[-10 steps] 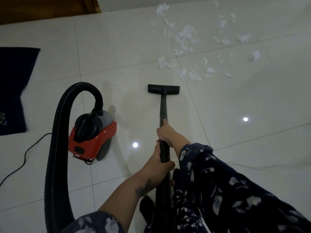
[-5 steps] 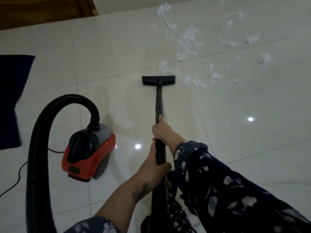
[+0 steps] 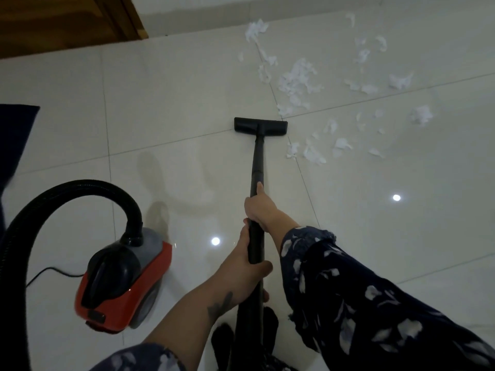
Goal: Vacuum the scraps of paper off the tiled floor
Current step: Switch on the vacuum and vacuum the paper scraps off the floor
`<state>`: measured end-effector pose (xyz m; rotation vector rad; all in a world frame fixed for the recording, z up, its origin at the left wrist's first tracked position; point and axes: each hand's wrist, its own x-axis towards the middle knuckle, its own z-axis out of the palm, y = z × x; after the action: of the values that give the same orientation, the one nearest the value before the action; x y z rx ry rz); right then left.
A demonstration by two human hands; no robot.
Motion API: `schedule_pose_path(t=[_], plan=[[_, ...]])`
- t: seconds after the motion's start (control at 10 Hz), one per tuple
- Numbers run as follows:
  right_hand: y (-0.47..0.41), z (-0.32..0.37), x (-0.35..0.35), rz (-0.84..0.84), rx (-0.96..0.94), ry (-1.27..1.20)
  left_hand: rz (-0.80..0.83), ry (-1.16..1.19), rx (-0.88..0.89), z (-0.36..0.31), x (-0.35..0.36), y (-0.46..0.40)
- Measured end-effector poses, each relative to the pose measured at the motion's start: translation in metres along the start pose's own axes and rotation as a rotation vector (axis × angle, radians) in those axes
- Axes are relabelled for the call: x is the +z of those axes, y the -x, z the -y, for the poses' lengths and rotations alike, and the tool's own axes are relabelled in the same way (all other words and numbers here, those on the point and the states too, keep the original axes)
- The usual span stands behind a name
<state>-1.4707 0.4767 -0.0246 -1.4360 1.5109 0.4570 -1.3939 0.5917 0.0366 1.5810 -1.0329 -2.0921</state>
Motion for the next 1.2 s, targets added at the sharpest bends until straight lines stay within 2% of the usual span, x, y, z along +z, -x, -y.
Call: schedule_pose_path(t=[0.1, 0.2, 0.3, 0.4, 0.6, 0.8, 0.9, 1.0, 1.1, 1.2], plan=[[-0.004, 0.005, -0.02, -0.072, 0.073, 0.027, 0.004, -0.02, -0.003, -0.01, -0.006, -0.019], [-0.023, 0.001, -0.036, -0.016, 0.028, -0.075, 0.002, 0.008, -0.015, -0.021, -0.01, -0.042], [-0.057, -0.004, -0.048, -0.175, 0.063, -0.732, -0.003, 0.05, -0.018, -0.031, -0.012, -0.066], [-0.077, -0.003, -0.067, -0.181, 0.081, -0.793, -0.002, 0.076, 0.005, -0.043, -0.016, -0.089], [-0.104, 0.022, -0.114, -0.134, 0.207, -0.624, 0.014, 0.082, 0.006, -0.074, -0.041, -0.124], [-0.135, 0.037, -0.145, -0.152, 0.212, -0.646, 0.017, 0.08, -0.002, -0.097, -0.065, -0.156], [-0.145, 0.046, -0.161, -0.12, 0.247, -0.649, -0.02, -0.008, 0.03, -0.106, -0.075, -0.172], [-0.165, 0.046, -0.174, -0.153, 0.108, -0.605, -0.037, -0.019, 0.068, -0.12, -0.085, -0.19], [-0.187, 0.046, -0.195, -0.215, 0.031, -0.698, -0.035, 0.029, 0.071, -0.138, -0.092, -0.21], [-0.202, 0.046, -0.215, -0.197, 0.016, -0.701, -0.057, 0.002, 0.068, -0.154, -0.094, -0.23]])
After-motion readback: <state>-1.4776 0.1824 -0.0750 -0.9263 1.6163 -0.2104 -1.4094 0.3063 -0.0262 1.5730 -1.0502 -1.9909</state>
